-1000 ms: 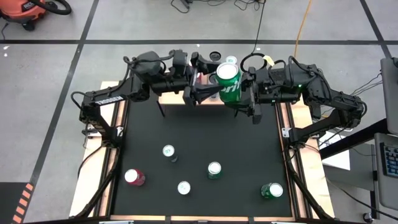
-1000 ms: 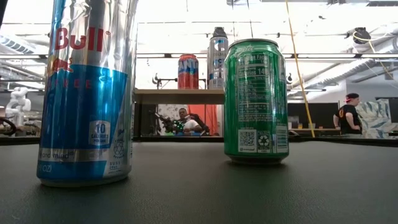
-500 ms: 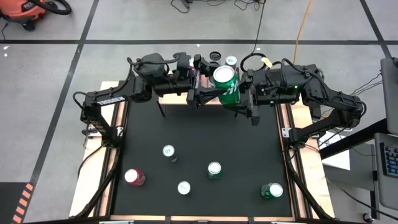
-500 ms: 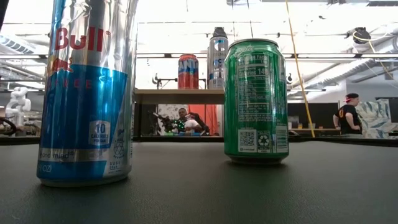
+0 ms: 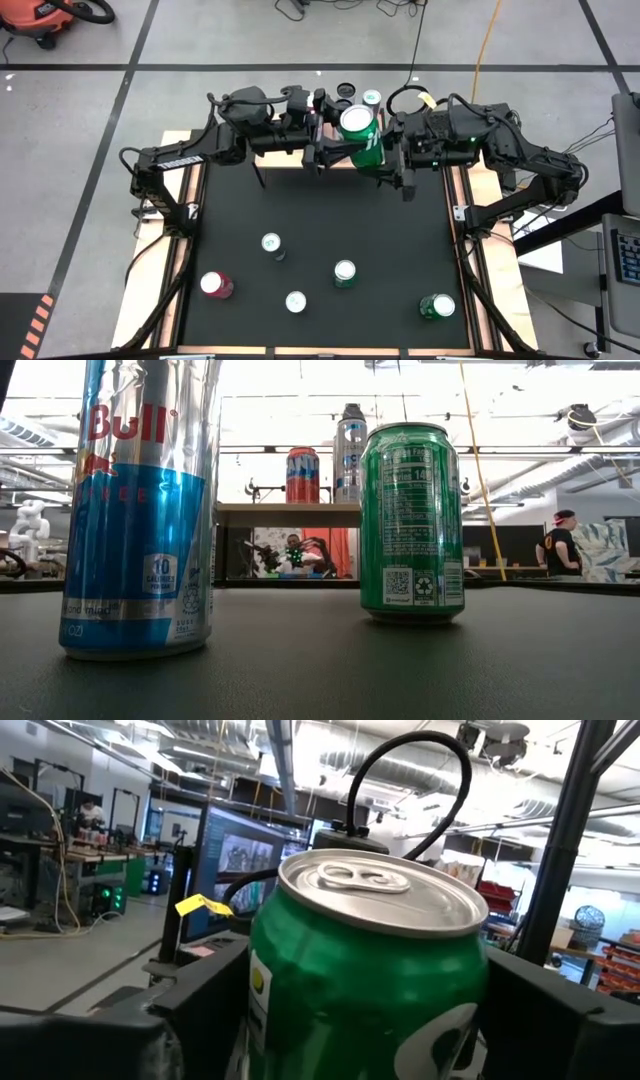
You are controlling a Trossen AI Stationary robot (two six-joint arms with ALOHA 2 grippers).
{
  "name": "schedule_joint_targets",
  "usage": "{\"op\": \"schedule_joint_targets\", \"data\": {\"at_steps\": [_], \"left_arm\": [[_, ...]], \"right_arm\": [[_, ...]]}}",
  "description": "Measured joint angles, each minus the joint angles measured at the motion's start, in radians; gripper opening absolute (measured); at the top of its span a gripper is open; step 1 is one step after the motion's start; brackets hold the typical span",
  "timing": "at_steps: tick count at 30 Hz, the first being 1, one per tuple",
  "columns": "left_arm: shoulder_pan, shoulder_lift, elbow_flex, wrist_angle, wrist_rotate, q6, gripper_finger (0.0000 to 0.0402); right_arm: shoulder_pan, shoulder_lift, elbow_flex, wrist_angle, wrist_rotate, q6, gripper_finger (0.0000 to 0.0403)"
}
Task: Place canned beverage on shelf
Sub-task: Put the top center green soda can on the shelf
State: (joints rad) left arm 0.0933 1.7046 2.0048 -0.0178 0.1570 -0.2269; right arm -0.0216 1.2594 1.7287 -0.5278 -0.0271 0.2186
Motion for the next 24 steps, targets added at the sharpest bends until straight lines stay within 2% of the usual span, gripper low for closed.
{"op": "schedule_joint_targets", "data": {"at_steps": [5, 12, 19, 24], "left_arm": [[0.000, 0.000, 0.000, 0.000, 0.000, 0.002, 0.0302], [0.000, 0.000, 0.000, -0.008, 0.002, -0.003, 0.0302], [0.013, -0.016, -0.002, -0.035, 0.002, -0.003, 0.0302], [0.031, -0.029, 0.000, -0.053, 0.011, -0.001, 0.0302]], "right_arm": [[0.000, 0.000, 0.000, -0.002, 0.017, 0.005, 0.0277], [0.001, -0.001, 0.000, -0.039, 0.019, 0.026, 0.0297], [-0.005, -0.022, 0.002, -0.222, -0.025, 0.054, 0.0348], [-0.012, -0.050, 0.001, -0.335, -0.053, 0.053, 0.0356]]}}
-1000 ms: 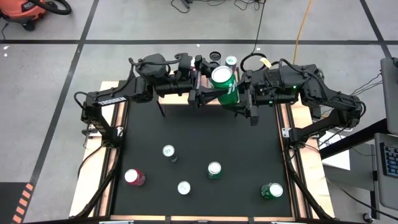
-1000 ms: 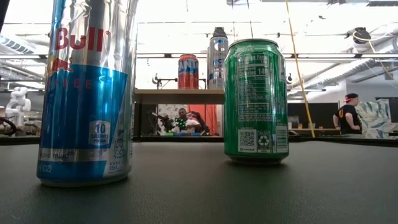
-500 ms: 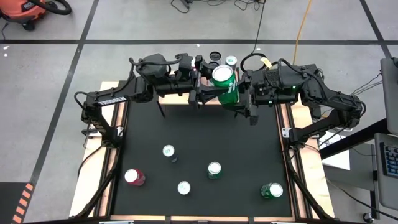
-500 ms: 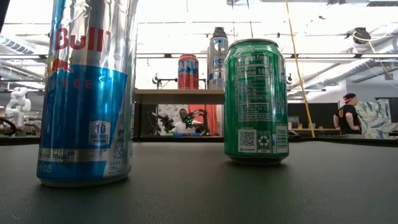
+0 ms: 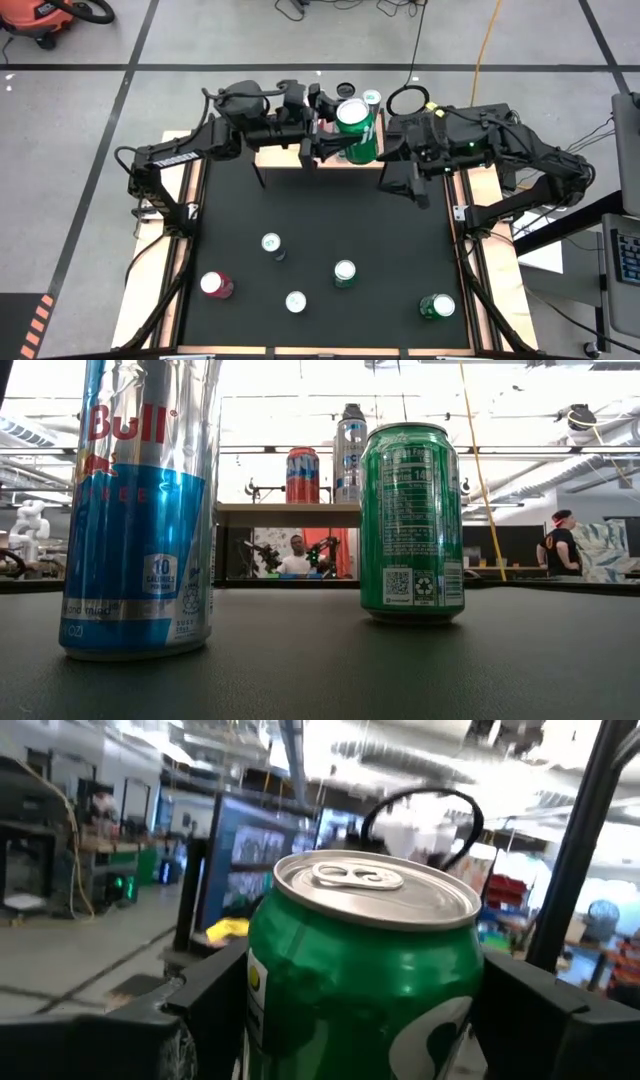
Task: Place canned beverage on shelf
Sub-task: Put the top center green soda can on the shelf
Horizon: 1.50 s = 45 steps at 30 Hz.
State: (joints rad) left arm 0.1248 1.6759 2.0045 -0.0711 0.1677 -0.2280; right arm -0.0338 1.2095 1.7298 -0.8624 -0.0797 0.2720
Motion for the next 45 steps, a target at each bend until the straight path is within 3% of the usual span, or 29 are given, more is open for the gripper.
{"op": "schedule_joint_targets", "data": {"at_steps": [14, 20, 29, 36, 45], "left_arm": [[0.211, -0.145, 0.000, -0.181, 0.172, 0.028, 0.0302], [0.338, -0.195, 0.002, -0.228, 0.281, 0.054, 0.0302], [0.560, -0.193, 0.002, -0.316, 0.547, 0.123, 0.0302], [0.727, -0.170, 0.002, -0.334, 0.765, 0.137, 0.0302], [0.870, -0.128, 0.001, -0.335, 0.927, 0.138, 0.0302]], "right_arm": [[0.000, -0.107, 0.000, -0.071, 0.004, -0.022, 0.0357], [0.000, -0.128, -0.001, -0.060, 0.109, -0.050, 0.0357], [0.000, -0.125, -0.001, 0.029, 0.132, -0.150, 0.0357], [0.000, -0.112, -0.001, 0.060, 0.163, -0.100, 0.0357], [0.000, -0.096, -0.001, 0.073, 0.217, -0.097, 0.0357]]}}
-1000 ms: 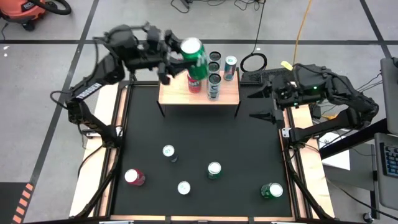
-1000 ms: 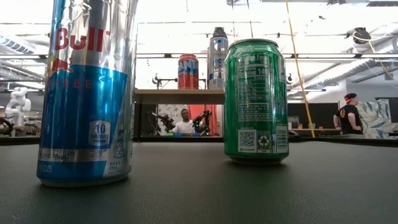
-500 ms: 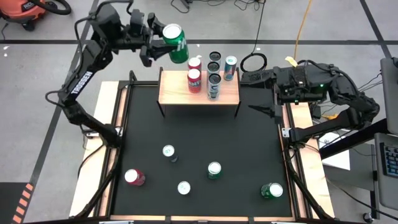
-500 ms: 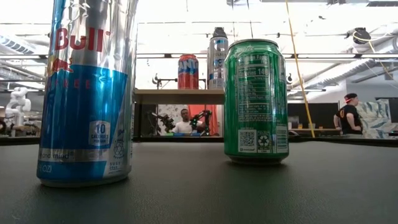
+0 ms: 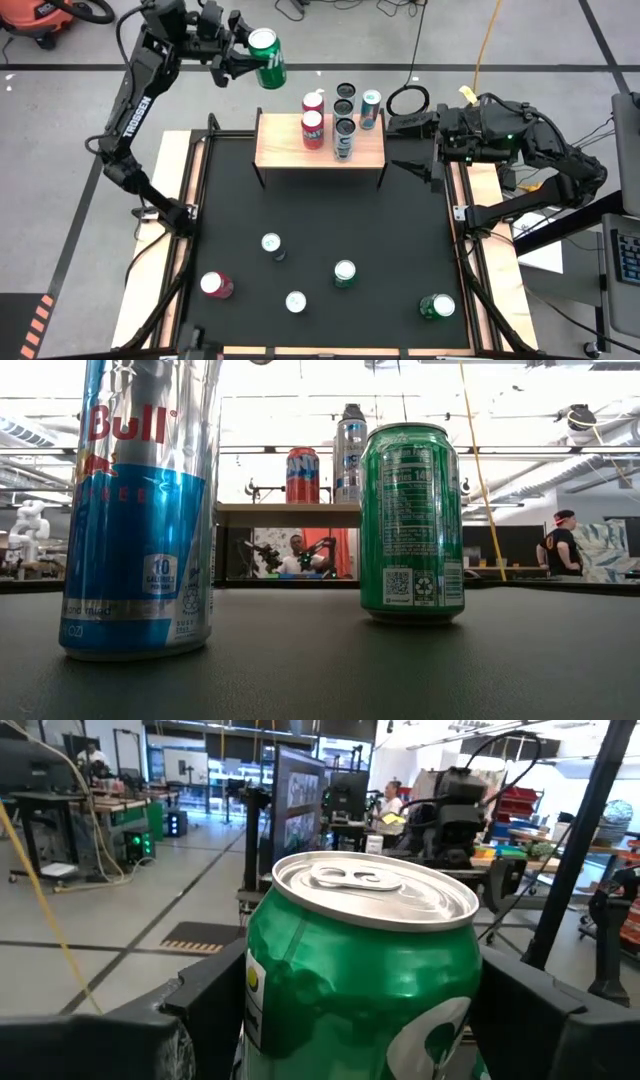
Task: Place canned beverage on shelf
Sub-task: Put the top center green soda can on the shelf
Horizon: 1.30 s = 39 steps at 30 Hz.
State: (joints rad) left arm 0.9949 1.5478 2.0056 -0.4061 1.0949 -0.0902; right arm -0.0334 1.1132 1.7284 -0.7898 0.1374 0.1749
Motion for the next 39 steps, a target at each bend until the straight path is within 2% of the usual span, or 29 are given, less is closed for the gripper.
{"op": "schedule_joint_targets", "data": {"at_steps": [11, 26, 35, 39], "left_arm": [[0.059, 0.001, 0.000, 0.041, 0.044, -0.032, 0.0302], [0.038, -0.003, 0.000, 0.037, -0.038, -0.112, 0.0302], [-0.026, -0.003, -0.001, 0.001, -0.083, -0.112, 0.0302], [-0.064, -0.002, -0.001, -0.004, -0.104, -0.088, 0.0302]], "right_arm": [[0.000, 0.010, 0.000, 0.005, 0.098, -0.004, 0.0357], [0.000, 0.010, 0.000, 0.008, 0.098, -0.108, 0.0357], [0.000, 0.010, 0.000, -0.032, 0.093, -0.109, 0.0357], [0.000, 0.007, 0.000, -0.049, 0.046, -0.112, 0.0357]]}}
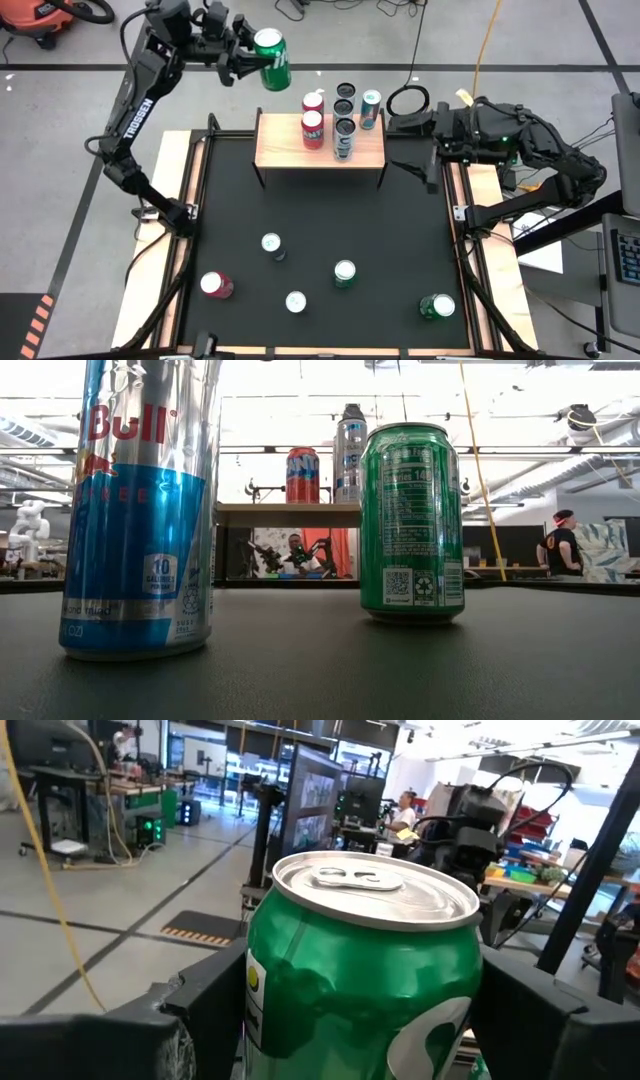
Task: Place canned beverage on shelf
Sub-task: Put the top center green soda can on the shelf
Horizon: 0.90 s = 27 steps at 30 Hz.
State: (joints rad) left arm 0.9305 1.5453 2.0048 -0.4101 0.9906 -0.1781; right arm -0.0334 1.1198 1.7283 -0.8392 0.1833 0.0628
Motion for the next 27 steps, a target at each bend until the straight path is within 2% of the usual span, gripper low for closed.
{"op": "schedule_joint_targets", "data": {"at_steps": [5, 17, 27], "left_arm": [[-0.019, -0.002, -0.032, -0.035, -0.017, 0.086, 0.0302], [0.044, 0.000, -0.298, -0.011, -0.013, 0.163, 0.0302], [0.064, 0.000, -0.513, 0.202, 0.011, 0.161, 0.0302]], "right_arm": [[0.000, -0.001, 0.000, 0.001, -0.054, 0.003, 0.0357], [0.000, -0.001, 0.000, 0.001, -0.084, 0.039, 0.0357], [0.000, 0.001, 0.000, 0.000, -0.079, 0.109, 0.0357]]}}
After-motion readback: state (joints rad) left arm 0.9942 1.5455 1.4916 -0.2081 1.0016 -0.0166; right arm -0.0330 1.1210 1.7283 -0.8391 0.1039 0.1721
